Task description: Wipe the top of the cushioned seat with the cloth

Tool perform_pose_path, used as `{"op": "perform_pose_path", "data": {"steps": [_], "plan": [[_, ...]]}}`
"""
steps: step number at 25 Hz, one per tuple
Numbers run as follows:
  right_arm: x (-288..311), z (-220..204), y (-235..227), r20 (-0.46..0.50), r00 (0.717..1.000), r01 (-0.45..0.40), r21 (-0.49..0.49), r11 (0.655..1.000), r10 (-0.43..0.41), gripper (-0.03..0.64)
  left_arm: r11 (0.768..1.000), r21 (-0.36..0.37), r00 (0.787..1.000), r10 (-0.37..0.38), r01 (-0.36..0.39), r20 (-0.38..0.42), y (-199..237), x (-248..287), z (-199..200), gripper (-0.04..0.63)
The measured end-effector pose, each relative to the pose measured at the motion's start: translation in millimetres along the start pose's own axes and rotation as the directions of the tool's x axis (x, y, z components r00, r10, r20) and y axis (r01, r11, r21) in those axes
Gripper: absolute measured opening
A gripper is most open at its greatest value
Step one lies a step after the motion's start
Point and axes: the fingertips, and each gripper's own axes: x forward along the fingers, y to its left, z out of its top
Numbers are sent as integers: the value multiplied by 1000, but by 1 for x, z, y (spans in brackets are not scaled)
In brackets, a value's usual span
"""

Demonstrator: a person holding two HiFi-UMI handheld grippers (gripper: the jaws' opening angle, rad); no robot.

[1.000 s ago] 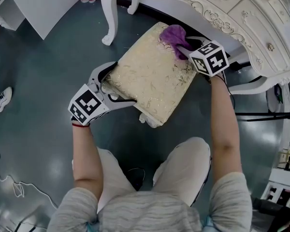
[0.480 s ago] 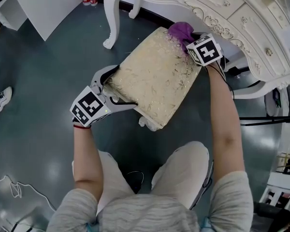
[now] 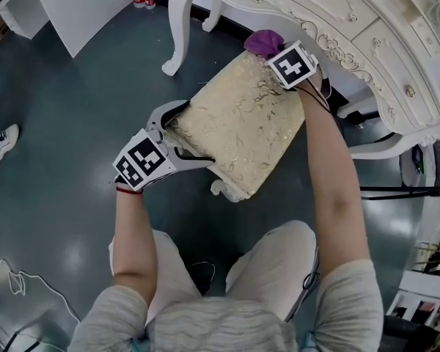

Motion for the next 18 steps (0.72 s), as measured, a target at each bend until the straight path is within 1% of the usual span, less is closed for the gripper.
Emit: {"op": "perform_pose_path", "data": {"steps": [8, 10, 14, 18], "plan": [[4, 4, 12, -108, 993, 39, -139, 989, -54, 120, 1000, 0, 1000, -1, 1, 1, 0, 0, 0, 592], [3, 8, 20, -99, 994, 33, -154, 988, -49, 120, 1000, 0, 1000, 0, 0, 2, 0, -1, 0, 592], [-4, 14, 34, -56, 998, 5, -140, 990, -13, 118, 1000, 0, 1000, -2, 2, 5, -1, 0, 0, 592], [-8, 15, 42, -47, 999, -10, -146, 989, 3, 118, 1000, 1, 1000, -3, 3, 8, -1, 0, 0, 592]]}}
